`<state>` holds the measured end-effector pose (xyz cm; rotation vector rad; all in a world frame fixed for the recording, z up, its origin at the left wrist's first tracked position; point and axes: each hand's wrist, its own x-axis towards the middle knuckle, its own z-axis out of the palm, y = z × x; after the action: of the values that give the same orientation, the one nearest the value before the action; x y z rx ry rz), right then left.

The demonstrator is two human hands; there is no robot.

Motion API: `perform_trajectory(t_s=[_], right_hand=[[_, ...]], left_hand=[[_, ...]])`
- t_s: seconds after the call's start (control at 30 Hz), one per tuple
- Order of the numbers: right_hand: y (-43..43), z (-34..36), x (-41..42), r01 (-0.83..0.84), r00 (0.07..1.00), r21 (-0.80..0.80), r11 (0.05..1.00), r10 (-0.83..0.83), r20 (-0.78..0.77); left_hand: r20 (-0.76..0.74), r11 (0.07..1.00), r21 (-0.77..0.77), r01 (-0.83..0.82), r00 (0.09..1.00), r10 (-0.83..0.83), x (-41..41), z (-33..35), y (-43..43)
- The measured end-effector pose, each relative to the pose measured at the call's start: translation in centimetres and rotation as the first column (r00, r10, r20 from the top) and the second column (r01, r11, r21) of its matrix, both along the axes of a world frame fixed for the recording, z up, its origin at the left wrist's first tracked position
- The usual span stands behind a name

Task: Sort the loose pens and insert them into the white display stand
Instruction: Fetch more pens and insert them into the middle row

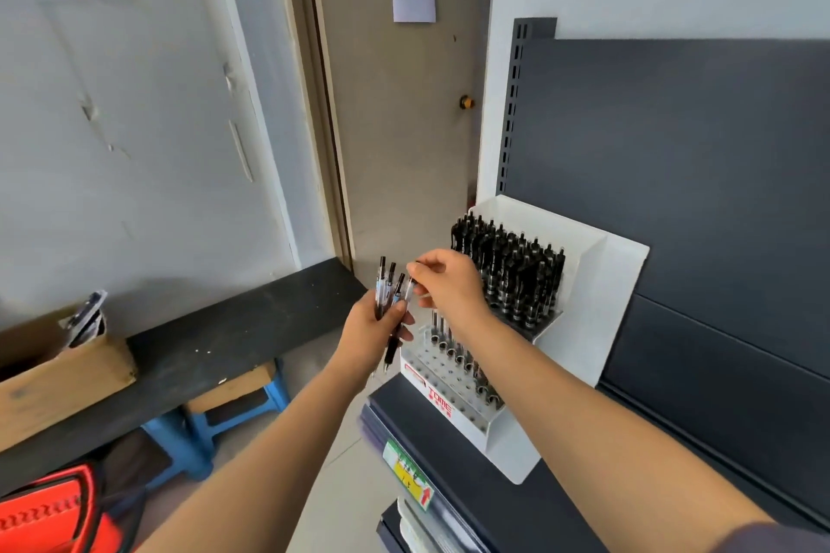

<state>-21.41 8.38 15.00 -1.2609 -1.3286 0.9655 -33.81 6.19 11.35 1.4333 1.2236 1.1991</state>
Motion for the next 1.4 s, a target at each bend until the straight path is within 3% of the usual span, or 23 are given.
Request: perform_trajectory(t_s=[0.17,0.27,0.43,0.67,0.9,0.97,1.13,1.4], right_hand=[[2.4,-0.1,1.0,0.149,0.965,0.101,0.984,-0.167,0.203],[3.0,-0.3,2.0,0.234,0.912,0.121,0.965,-0.261,0.317],[2.1,-0.6,2.8,0.381,0.768,0.123,0.916,-0.388,0.509],[-1.3,-1.5,2.3,0.513,0.542,0.161,0.843,-0.464,0.701],[-2.3,-3.4,1.9,0.598,0.532,0.093,0.796,-0.481,0.697],[-2.1,-3.6,1.7,0.589,0.492,0.093,0.802,-0.448,0.747],[-1.8,-4.0,1.7,0.538,0.292,0.145,0.83,-0.345,0.892],[-1.9,-4.9,1.9,0.555,0.255,0.243,0.795,-0.441,0.86]], left_hand=[[0.05,0.995,-0.009,0.102,0.994,-0.101,1.0,-0.6,3.7],[0.004,0.977,0.02,0.21,0.978,-0.21,1.7,-1.2,5.8],[-0.099,0.913,0.085,0.399,0.915,-0.391,2.3,-2.1,8.6],[-0.053,0.805,0.007,0.593,0.804,-0.592,2.8,-3.3,8.9],[0.025,0.753,-0.019,0.658,0.753,-0.658,2.0,-3.9,8.9],[0.041,0.764,-0.041,0.644,0.765,-0.643,1.8,-4.0,9.2],[0.029,0.778,-0.071,0.624,0.781,-0.624,1.9,-4.1,9.5],[-0.011,0.781,-0.016,0.625,0.781,-0.625,2.1,-4.3,9.3]])
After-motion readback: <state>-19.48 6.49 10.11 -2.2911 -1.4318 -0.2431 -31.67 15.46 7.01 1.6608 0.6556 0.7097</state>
